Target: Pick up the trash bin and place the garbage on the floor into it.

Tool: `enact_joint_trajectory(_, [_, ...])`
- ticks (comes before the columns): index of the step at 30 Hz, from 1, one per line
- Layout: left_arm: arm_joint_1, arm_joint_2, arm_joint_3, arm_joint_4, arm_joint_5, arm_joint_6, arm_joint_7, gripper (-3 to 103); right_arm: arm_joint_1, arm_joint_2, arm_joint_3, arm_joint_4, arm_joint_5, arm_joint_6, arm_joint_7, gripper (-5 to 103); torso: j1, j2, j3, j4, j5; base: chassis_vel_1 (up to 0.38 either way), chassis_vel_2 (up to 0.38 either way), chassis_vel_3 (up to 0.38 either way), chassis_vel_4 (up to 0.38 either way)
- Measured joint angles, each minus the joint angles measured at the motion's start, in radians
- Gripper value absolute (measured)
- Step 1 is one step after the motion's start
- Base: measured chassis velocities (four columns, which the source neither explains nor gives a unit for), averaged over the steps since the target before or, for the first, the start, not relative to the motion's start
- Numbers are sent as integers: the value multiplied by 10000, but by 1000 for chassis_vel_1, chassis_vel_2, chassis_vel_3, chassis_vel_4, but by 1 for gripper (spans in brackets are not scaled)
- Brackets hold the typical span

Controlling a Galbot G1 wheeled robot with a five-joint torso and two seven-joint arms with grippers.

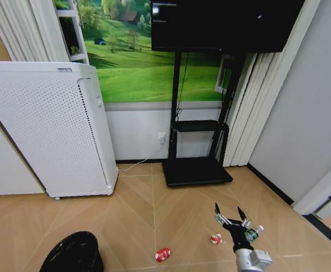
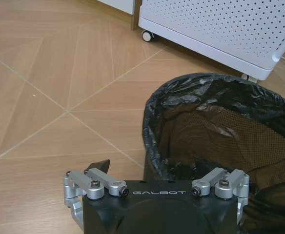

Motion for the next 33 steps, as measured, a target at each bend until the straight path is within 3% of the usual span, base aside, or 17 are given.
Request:
enact_joint_trajectory(3, [-603,106,142,330,-176,167,138,81,-124,180,-48,221,11,-65,10,100,0,4,2,0,0,0,0,0,0])
enact_joint_trajectory(5, [-703,115,171,376,-179,186,144,81,-169,215,-55,248,-17,-64,9,100,0,5,2,-1,0,0,0,0,0])
enact_joint_trajectory(7, [-919,131,263,425,-237,276,150,70,-276,255,-41,293,-91,-31,5,100,0,6,4,-1,2,0,0,0,0])
enact_joint_trajectory(8, [-919,131,263,425,-237,276,150,70,-276,255,-41,293,-91,-31,5,100,0,6,4,-1,2,0,0,0,0])
enact_joint_trajectory(11, [-976,145,374,446,-246,294,155,53,-306,231,63,351,-57,-21,26,100,0,9,6,1,1,0,0,0,0])
enact_joint_trajectory(12, [-976,145,374,446,-246,294,155,53,-306,231,63,351,-57,-21,26,100,0,9,6,1,1,0,0,0,0])
enact_joint_trajectory(13, [-972,147,388,463,-266,284,163,43,-305,237,73,363,-50,-21,56,100,0,10,7,2,1,0,0,0,0])
enact_joint_trajectory(15, [-965,146,389,482,-279,255,187,43,-306,253,73,364,-49,-22,82,100,0,10,7,1,1,0,0,0,0])
enact_joint_trajectory(17, [-940,152,389,519,-327,129,233,32,-303,311,49,322,-117,56,105,100,0,12,8,1,1,0,0,0,0])
enact_joint_trajectory(18, [-940,152,389,519,-327,129,233,32,-303,311,49,322,-117,56,105,100,0,12,8,1,1,0,0,0,0])
enact_joint_trajectory(20, [-915,170,364,517,-477,143,248,15,-289,361,23,241,-310,211,91,100,0,13,9,0,1,0,0,0,0])
enact_joint_trajectory(22, [-902,175,342,499,-476,151,290,15,-276,384,8,229,-321,213,185,100,0,13,9,1,0,0,0,0,0])
enact_joint_trajectory(25, [-864,182,304,470,-300,145,434,6,-245,413,-2,213,-293,173,516,100,0,13,10,1,0,0,0,0,0])
enact_joint_trajectory(31, [-919,146,291,322,45,-611,921,3,-228,304,52,160,-303,206,875,100,0,15,11,0,0,0,0,0,0])
enact_joint_trajectory(33, [-918,117,251,130,140,-890,1376,3,-250,275,91,176,-368,152,861,100,0,15,12,0,1,0,0,0,0])
